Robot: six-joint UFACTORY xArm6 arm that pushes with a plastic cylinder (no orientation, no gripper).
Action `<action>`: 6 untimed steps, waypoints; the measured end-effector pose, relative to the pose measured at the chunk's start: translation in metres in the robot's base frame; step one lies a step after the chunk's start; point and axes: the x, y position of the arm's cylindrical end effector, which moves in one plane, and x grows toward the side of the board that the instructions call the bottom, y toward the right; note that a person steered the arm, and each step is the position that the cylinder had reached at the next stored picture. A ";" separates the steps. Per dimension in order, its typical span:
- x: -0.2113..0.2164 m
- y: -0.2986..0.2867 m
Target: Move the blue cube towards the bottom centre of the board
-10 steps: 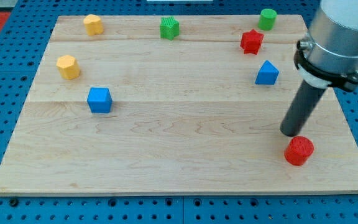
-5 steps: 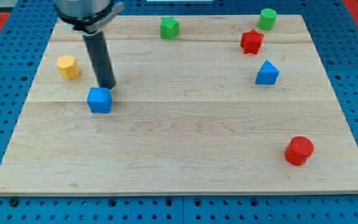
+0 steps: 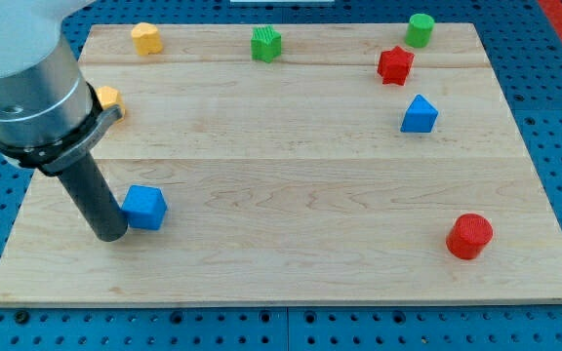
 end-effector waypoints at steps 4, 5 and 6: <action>-0.033 0.048; -0.017 0.076; -0.019 0.097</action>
